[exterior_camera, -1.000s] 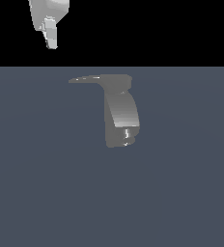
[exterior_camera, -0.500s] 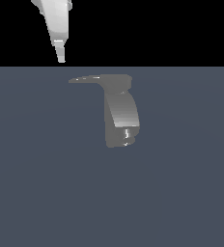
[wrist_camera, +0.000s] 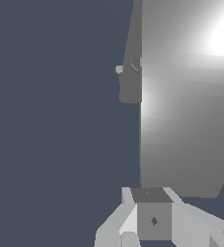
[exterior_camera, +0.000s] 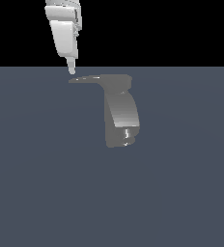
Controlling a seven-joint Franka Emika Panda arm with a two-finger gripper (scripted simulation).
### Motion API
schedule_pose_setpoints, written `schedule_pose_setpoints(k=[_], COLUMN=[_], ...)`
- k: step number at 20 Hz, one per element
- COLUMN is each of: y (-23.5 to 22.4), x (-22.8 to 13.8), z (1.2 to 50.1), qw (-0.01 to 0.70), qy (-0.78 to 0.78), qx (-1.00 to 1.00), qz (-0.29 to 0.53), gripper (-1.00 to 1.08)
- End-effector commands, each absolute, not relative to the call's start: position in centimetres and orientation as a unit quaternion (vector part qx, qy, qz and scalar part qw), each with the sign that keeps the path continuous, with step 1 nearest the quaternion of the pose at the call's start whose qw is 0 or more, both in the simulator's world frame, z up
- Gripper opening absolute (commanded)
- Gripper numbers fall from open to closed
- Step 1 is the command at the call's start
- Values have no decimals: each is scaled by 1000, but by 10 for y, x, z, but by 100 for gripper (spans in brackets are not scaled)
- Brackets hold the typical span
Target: Turn on the faucet by rotating a designated handle.
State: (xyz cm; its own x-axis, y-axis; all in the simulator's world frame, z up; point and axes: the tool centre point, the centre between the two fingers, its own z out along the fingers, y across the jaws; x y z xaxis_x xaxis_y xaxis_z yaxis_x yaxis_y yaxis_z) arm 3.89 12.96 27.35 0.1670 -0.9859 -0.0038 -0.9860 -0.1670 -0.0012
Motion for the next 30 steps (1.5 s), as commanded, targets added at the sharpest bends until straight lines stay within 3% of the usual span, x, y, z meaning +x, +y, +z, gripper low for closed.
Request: schedule_pose_setpoints(k=[1, 14, 30], y=[125, 109, 111], x=[51, 85, 66], z=[266, 247, 248], qw=[1, 0, 0], qy=[665, 717, 716], qx=[-747, -697, -698], qz=[0, 0, 0], gripper=[-100, -100, -100])
